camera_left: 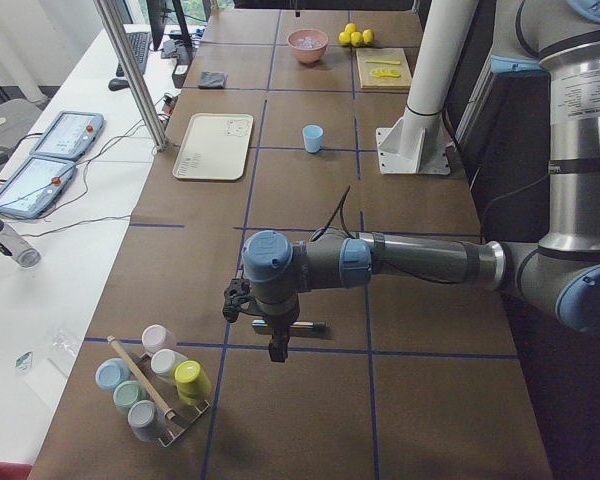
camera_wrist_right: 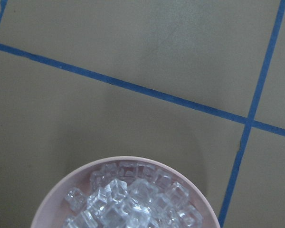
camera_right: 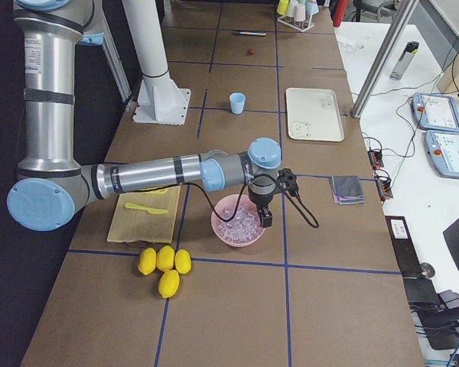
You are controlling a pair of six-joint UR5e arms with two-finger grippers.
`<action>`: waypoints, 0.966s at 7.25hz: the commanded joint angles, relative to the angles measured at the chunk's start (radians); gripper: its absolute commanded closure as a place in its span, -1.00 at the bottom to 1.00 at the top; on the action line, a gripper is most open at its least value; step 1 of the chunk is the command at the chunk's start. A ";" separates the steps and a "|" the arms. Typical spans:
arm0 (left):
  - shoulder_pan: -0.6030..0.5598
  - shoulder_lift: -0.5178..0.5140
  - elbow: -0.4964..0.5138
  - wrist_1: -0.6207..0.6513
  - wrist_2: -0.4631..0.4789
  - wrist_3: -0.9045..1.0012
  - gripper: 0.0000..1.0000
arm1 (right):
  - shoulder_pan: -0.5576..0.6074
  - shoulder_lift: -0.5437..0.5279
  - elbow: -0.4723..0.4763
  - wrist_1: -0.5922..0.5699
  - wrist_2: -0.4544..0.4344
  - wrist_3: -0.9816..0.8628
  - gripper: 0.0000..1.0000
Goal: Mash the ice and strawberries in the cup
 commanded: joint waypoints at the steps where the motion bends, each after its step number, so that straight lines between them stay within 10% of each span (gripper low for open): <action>1: 0.012 -0.001 -0.002 -0.001 -0.001 0.001 -1.00 | -0.098 -0.005 -0.007 0.065 -0.064 0.148 -0.90; 7: 0.024 0.001 0.000 -0.001 -0.001 0.001 -1.00 | -0.117 -0.038 -0.042 0.065 -0.062 0.147 -0.61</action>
